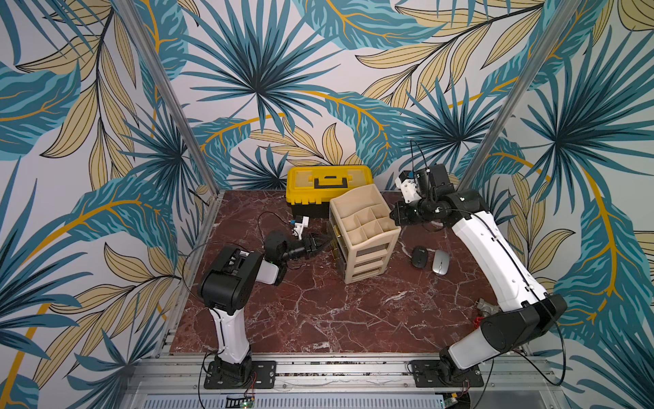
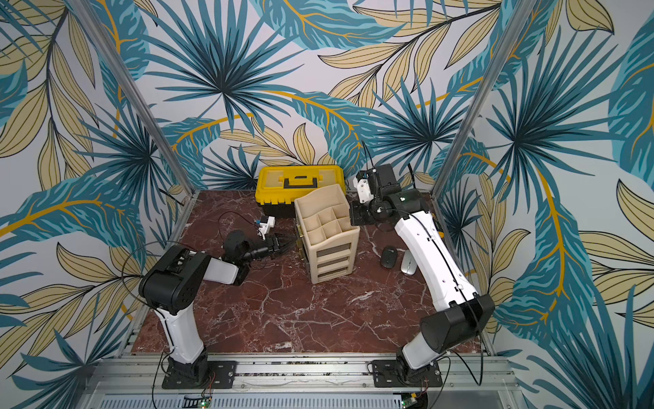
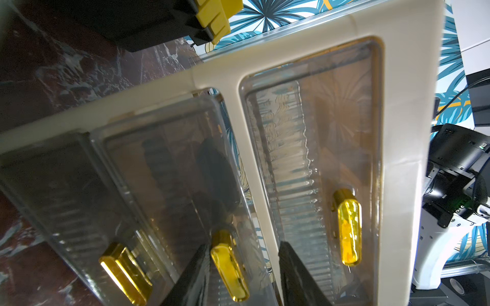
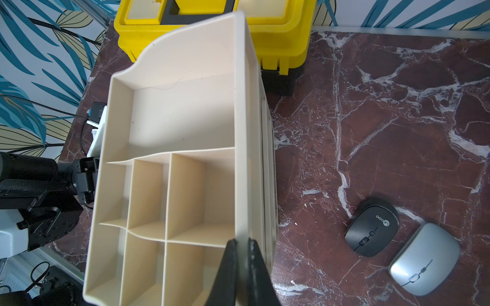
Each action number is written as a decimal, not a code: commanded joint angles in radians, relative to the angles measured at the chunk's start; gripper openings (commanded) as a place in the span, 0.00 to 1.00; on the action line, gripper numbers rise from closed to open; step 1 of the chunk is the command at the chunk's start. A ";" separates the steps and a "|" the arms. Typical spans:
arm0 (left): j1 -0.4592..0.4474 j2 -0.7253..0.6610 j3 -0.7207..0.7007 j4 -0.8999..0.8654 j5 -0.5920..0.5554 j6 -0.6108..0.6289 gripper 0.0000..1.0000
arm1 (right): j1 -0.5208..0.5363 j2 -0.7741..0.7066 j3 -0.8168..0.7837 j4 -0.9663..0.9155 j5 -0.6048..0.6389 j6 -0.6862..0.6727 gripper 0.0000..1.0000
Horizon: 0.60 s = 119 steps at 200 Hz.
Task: Take the mice out of the drawer
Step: Open the drawer in the storage box.
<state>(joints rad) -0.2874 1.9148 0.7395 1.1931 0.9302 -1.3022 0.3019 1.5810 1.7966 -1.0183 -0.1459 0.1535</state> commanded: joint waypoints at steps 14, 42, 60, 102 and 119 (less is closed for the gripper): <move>-0.014 0.003 -0.002 0.039 0.004 0.000 0.41 | 0.002 0.007 -0.025 -0.016 0.045 0.021 0.00; -0.016 0.014 0.001 0.043 0.001 -0.003 0.37 | 0.002 0.007 -0.023 -0.016 0.039 0.020 0.00; -0.023 0.021 0.007 0.054 0.001 -0.011 0.37 | 0.002 0.005 -0.023 -0.016 0.039 0.018 0.00; -0.032 0.004 0.022 -0.072 -0.007 0.054 0.36 | 0.003 0.008 -0.018 -0.016 0.037 0.017 0.00; -0.035 -0.012 0.025 -0.110 -0.012 0.079 0.35 | 0.003 0.008 -0.019 -0.016 0.033 0.016 0.00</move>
<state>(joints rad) -0.3111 1.9259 0.7418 1.1625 0.9207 -1.2819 0.3019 1.5810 1.7966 -1.0183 -0.1459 0.1532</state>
